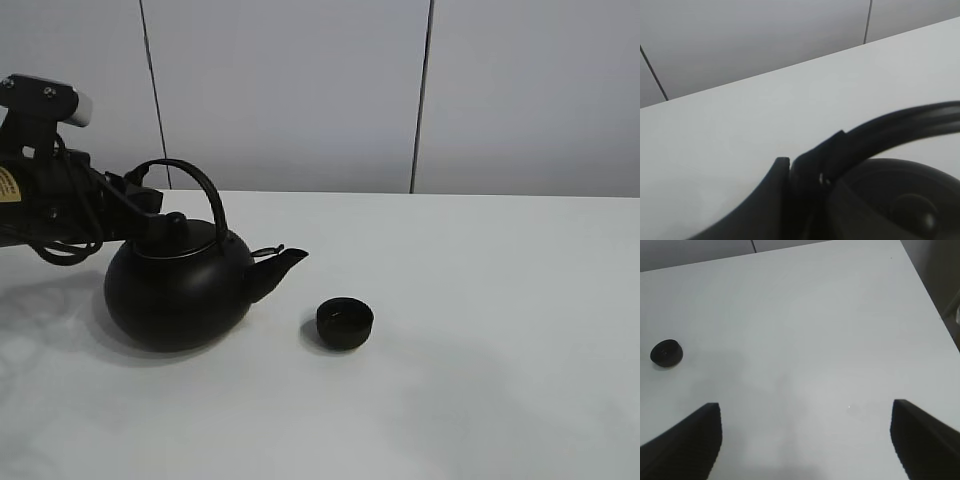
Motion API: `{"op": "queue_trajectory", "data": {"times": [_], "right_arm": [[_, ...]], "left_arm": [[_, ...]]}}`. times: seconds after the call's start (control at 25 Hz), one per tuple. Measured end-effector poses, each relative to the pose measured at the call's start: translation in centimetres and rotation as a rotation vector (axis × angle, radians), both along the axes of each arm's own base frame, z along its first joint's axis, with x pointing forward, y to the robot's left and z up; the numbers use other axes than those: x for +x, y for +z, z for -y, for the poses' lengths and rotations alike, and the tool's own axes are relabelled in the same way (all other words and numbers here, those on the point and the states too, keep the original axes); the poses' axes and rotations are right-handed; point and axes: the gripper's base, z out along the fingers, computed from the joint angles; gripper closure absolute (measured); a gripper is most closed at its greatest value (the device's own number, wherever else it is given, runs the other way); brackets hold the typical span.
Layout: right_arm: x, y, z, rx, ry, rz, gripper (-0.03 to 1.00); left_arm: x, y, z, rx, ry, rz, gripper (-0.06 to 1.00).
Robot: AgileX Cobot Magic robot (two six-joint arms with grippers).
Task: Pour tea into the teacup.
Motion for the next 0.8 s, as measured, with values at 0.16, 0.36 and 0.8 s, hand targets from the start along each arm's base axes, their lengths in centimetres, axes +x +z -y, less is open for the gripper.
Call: {"op": "queue_trajectory", "data": {"times": [0.16,0.36,0.8], "right_arm": [[0.0,0.0,0.0,0.000,0.000,0.000,0.34],[0.0,0.0,0.0,0.000,0.000,0.000,0.34],[0.0,0.0,0.0,0.000,0.000,0.000,0.34]], "left_arm": [[0.0,0.0,0.0,0.002,-0.007,0.003,0.83],[-0.1,0.8,0.6,-0.025,-0.064,0.063,0.64],[-1.9,0.4,0.5,-0.061,-0.101,0.076,0.47]]}}
